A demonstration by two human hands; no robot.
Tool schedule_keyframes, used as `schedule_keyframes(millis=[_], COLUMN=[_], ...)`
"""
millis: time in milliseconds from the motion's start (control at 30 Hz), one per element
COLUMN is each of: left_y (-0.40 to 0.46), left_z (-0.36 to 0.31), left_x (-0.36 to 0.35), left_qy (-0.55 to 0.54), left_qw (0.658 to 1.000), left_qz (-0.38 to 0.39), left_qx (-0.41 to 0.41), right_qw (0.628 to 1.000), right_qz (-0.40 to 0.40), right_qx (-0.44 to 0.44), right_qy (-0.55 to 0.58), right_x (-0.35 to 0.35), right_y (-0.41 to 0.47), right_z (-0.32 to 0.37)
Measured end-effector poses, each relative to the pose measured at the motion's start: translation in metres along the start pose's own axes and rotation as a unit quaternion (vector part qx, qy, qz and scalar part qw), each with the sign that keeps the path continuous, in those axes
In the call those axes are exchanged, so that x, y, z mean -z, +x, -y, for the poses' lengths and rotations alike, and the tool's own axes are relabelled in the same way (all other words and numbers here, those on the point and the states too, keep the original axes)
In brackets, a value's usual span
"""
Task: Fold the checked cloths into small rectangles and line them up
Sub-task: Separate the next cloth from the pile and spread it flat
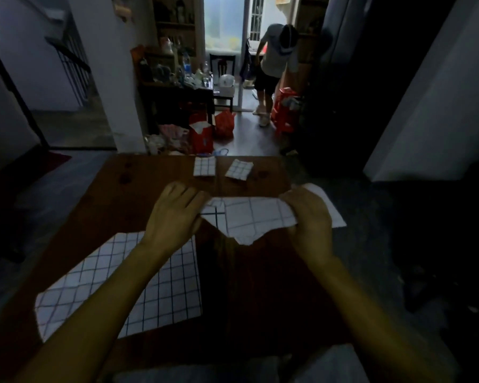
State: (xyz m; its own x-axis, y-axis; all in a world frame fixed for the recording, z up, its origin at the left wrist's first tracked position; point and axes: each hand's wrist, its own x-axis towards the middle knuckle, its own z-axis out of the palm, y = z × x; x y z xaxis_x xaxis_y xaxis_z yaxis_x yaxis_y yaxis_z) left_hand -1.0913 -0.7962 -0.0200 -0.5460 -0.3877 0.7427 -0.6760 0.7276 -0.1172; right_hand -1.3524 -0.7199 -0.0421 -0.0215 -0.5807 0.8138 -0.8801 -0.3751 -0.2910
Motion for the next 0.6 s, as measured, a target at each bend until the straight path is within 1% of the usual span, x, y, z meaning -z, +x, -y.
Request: schedule_keyframes(millis=[67,167,267,333,433,500,567,600], left_y=[-0.036,-0.087,-0.130,-0.153,-0.183,-0.199,-0.210,-0.212], left_z=[-0.007,-0.018,-0.030,-0.037,-0.048,-0.053,-0.057,-0.059], left_x=[-0.007,-0.017,-0.024,-0.025,-0.029,-0.034,-0.038,-0.038], left_qy=[-0.020,-0.043,-0.076,-0.102,-0.096,-0.100,-0.084,-0.092], left_qw=[0.998,0.990,0.974,0.957,0.937,0.915,0.884,0.873], left_qz=[0.050,0.131,0.211,0.269,0.336,0.388,0.456,0.471], left_qx=[0.016,0.036,0.043,0.044,0.027,0.046,0.069,0.082], right_qw=[1.000,0.996,0.992,0.985,0.962,0.948,0.937,0.931], right_qz=[0.019,0.069,0.118,0.158,0.240,0.278,0.305,0.317], right_qx=[-0.009,-0.047,-0.036,-0.026,-0.096,-0.115,-0.134,-0.150], right_qy=[0.009,0.009,-0.032,-0.068,-0.087,-0.105,-0.108,-0.100], right_x=[0.000,-0.003,-0.007,-0.009,-0.009,-0.010,-0.012,-0.013], right_y=[-0.039,-0.093,-0.143,-0.173,-0.198,-0.207,-0.213,-0.215], right_z=[0.011,0.024,0.032,0.035,0.047,0.054,0.058,0.059])
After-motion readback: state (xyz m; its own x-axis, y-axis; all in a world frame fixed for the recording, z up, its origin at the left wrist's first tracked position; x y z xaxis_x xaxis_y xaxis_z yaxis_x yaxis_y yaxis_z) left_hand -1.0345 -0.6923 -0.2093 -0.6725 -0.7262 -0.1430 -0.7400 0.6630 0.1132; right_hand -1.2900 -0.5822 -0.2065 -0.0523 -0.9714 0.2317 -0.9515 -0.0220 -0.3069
